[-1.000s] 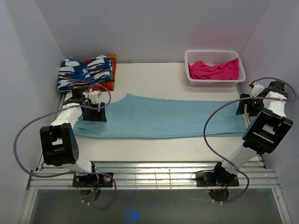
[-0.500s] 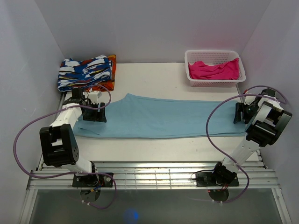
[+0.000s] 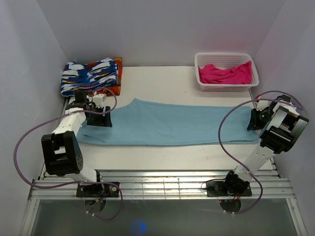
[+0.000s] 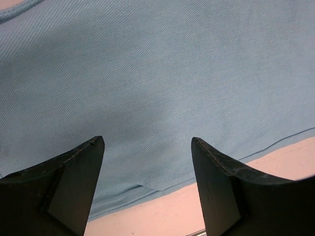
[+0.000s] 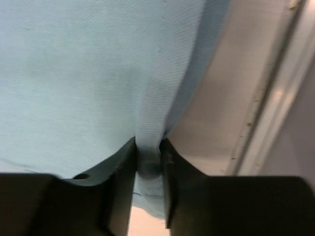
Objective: Fold and stack the trousers
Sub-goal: Fold the trousers
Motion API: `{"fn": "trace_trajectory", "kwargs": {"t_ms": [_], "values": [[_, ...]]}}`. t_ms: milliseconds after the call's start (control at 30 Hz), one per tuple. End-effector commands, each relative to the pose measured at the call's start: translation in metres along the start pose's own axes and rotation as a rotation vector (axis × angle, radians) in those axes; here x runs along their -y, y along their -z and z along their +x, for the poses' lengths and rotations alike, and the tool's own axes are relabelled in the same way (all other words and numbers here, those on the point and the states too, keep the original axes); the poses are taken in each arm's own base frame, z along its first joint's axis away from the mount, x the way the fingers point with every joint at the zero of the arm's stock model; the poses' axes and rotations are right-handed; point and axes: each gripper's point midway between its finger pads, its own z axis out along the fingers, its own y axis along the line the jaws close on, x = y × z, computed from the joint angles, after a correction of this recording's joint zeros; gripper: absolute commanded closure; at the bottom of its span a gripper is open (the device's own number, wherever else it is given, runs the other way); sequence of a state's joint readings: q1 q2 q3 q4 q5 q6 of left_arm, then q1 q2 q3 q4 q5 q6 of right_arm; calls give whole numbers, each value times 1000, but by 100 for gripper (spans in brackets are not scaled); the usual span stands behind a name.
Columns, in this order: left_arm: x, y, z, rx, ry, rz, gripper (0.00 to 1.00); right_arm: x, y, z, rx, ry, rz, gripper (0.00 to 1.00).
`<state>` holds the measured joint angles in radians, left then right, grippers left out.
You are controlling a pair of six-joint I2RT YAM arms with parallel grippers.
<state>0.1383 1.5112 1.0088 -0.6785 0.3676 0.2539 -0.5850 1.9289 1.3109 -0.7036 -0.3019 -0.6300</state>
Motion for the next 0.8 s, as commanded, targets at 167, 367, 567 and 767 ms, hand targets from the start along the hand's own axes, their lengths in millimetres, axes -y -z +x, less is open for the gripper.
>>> {"fn": "trace_trajectory", "kwargs": {"t_ms": [167,367,567,767], "values": [[4,14,-23,77,-17,8,18,-50,4,12,-48,-86,-245,92],[4,25,-29,112,-36,-14,12,-24,41,-17,25,-14,-84,92],[6,32,-33,127,-33,-17,7,27,75,-35,54,37,101,92],[6,41,-36,145,-26,-36,2,31,97,-46,110,94,117,92]]}}
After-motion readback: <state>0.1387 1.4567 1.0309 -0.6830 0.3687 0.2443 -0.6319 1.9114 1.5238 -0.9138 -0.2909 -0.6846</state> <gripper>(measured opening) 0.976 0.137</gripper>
